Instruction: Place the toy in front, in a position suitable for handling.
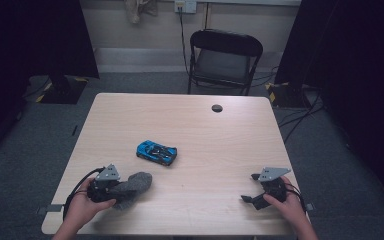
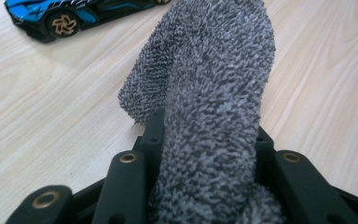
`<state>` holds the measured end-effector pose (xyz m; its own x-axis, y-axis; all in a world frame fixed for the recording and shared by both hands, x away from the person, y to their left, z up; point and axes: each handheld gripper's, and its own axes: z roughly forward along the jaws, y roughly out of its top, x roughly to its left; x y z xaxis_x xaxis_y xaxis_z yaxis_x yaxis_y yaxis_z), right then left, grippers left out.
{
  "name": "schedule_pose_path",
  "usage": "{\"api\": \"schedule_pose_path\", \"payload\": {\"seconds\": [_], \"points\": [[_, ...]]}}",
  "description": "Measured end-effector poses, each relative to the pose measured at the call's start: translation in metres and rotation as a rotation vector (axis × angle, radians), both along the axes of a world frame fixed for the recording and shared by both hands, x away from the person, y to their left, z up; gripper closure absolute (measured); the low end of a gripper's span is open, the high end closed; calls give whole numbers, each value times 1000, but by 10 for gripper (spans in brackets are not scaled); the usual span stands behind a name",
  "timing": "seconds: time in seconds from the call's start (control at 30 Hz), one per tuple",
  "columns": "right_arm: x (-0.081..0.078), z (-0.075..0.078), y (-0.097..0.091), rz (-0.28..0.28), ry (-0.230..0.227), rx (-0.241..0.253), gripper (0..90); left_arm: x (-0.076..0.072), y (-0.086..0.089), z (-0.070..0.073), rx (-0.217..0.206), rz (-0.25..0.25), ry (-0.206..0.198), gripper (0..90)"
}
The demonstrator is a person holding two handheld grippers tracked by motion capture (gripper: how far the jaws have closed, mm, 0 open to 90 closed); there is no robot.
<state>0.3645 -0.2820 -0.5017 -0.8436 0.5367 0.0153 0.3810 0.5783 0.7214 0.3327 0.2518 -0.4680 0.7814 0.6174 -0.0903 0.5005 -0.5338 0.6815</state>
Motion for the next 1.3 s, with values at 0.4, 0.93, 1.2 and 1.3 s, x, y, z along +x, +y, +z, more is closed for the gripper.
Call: {"api": "schedule_pose_path", "payload": {"seconds": [0.4,0.93,1.2,1.3], "points": [[0,0,0,1,-1,-2,62,2,1,-9,16,17,11,515],[0,0,0,1,-1,-2,62,1,3,-12,-5,72,19,181],[0,0,2,-15,-4,-6,56,0,2,-20,1,72,36,192],[1,2,2,-18,15,-13,68,0,2,-21,7,65,25,184]]}}
